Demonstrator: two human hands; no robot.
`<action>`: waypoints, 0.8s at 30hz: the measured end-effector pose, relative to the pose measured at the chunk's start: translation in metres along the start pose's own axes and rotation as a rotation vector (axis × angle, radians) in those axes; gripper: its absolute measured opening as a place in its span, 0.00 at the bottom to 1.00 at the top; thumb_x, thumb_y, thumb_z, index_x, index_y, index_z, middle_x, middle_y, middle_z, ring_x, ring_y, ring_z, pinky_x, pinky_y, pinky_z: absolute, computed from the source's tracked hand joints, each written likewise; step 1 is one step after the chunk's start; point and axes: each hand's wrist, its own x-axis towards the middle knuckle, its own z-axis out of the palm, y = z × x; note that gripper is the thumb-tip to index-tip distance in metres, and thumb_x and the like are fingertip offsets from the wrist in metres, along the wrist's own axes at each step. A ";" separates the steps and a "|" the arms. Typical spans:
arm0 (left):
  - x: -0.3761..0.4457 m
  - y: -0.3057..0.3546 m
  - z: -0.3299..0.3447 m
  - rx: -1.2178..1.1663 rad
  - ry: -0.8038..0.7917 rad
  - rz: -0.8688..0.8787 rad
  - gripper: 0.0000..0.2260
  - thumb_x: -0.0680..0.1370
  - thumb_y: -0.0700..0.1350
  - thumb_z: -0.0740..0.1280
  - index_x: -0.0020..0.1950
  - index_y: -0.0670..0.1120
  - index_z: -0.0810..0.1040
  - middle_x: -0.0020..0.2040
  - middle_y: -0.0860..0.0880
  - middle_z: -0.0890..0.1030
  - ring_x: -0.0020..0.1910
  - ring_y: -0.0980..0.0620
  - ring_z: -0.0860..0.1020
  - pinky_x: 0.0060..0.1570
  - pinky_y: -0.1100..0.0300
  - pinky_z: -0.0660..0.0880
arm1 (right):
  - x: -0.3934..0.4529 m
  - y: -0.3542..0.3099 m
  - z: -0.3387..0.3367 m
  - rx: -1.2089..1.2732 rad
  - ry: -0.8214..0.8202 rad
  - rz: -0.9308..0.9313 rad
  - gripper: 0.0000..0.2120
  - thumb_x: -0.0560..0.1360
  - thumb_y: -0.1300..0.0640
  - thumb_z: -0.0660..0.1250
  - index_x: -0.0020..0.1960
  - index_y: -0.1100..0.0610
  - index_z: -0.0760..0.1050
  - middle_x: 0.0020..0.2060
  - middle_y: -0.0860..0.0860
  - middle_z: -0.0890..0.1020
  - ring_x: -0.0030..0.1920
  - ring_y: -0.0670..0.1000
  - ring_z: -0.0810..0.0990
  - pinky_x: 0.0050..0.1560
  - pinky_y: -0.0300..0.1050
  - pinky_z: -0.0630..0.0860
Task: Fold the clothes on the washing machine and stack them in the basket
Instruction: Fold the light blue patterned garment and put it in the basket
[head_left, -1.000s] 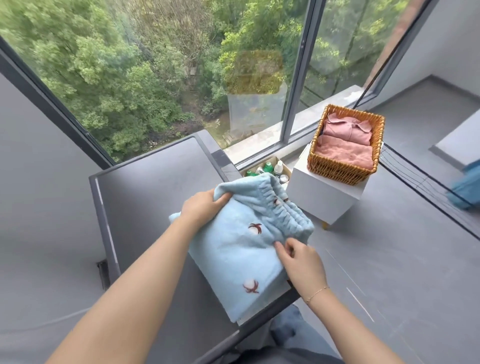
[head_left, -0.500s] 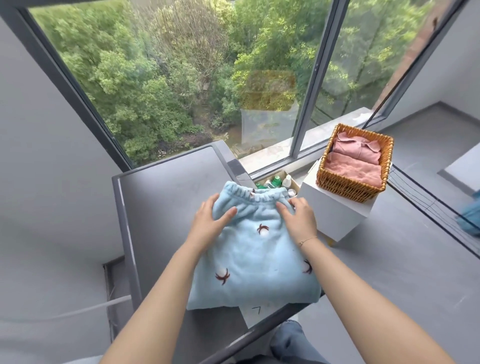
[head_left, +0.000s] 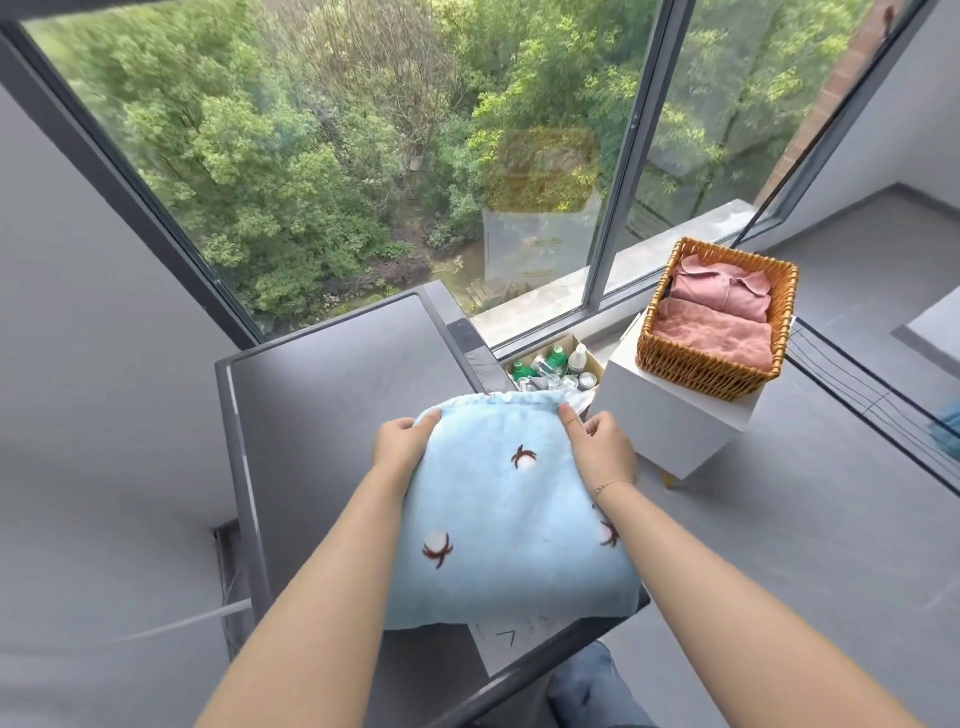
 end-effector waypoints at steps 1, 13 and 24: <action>-0.002 -0.002 -0.003 -0.031 0.010 -0.021 0.17 0.73 0.59 0.69 0.42 0.44 0.78 0.39 0.47 0.81 0.40 0.47 0.79 0.44 0.57 0.74 | -0.002 0.005 -0.002 0.027 0.007 0.009 0.24 0.74 0.32 0.60 0.47 0.55 0.69 0.45 0.52 0.77 0.51 0.57 0.76 0.47 0.50 0.71; -0.067 -0.063 -0.031 -0.390 -0.282 -0.202 0.47 0.57 0.69 0.77 0.69 0.49 0.69 0.58 0.46 0.82 0.49 0.44 0.84 0.52 0.44 0.80 | -0.061 0.034 -0.019 0.652 -0.398 0.258 0.24 0.72 0.38 0.69 0.56 0.57 0.80 0.45 0.55 0.86 0.47 0.55 0.85 0.57 0.51 0.78; -0.087 -0.032 -0.030 -0.345 -0.452 -0.119 0.25 0.66 0.65 0.73 0.54 0.48 0.84 0.49 0.44 0.85 0.48 0.42 0.84 0.60 0.45 0.75 | -0.075 0.031 -0.019 0.804 -0.288 0.182 0.36 0.65 0.32 0.72 0.64 0.53 0.74 0.54 0.51 0.84 0.54 0.53 0.83 0.61 0.53 0.76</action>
